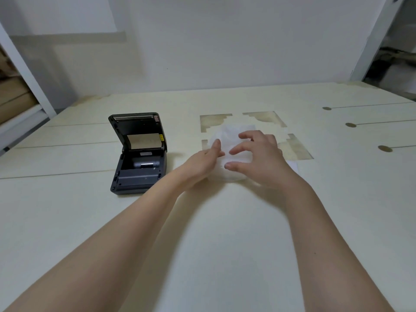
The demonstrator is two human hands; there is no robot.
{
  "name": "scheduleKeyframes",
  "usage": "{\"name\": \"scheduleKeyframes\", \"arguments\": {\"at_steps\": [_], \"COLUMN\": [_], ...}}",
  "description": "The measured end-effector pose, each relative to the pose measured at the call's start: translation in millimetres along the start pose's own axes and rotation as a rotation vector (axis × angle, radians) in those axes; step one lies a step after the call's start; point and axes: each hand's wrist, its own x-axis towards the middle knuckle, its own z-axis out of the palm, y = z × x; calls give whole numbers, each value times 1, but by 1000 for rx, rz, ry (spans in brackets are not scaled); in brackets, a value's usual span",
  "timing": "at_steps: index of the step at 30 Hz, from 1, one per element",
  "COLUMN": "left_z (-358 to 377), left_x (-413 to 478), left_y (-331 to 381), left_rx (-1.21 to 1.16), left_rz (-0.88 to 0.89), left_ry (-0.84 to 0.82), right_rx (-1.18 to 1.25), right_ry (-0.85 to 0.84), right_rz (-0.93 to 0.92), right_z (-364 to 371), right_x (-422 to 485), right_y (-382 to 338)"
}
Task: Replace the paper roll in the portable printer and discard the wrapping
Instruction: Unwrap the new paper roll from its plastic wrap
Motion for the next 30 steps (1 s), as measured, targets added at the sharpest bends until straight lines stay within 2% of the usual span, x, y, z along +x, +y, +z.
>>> {"name": "scheduleKeyframes", "arguments": {"at_steps": [3, 6, 12, 14, 20, 30], "left_z": [1, -2, -2, -1, -3, -4], "left_x": [-4, -7, -7, -9, -14, 1], "left_y": [5, 0, -8, -6, -4, -15], "left_rx": [146, 163, 260, 312, 351, 416], "left_rz": [64, 136, 136, 151, 150, 186], "left_ry": [12, -19, -50, -48, -57, -65], "right_rx": [76, 102, 158, 173, 107, 37], "right_ry": [45, 110, 185, 159, -105, -121], "right_rz": [71, 87, 133, 123, 47, 15], "right_z": [-2, -2, 6, 5, -6, 0], "right_x": [2, 3, 4, 3, -4, -5], "right_y": [4, 5, 2, 1, -2, 2]}}
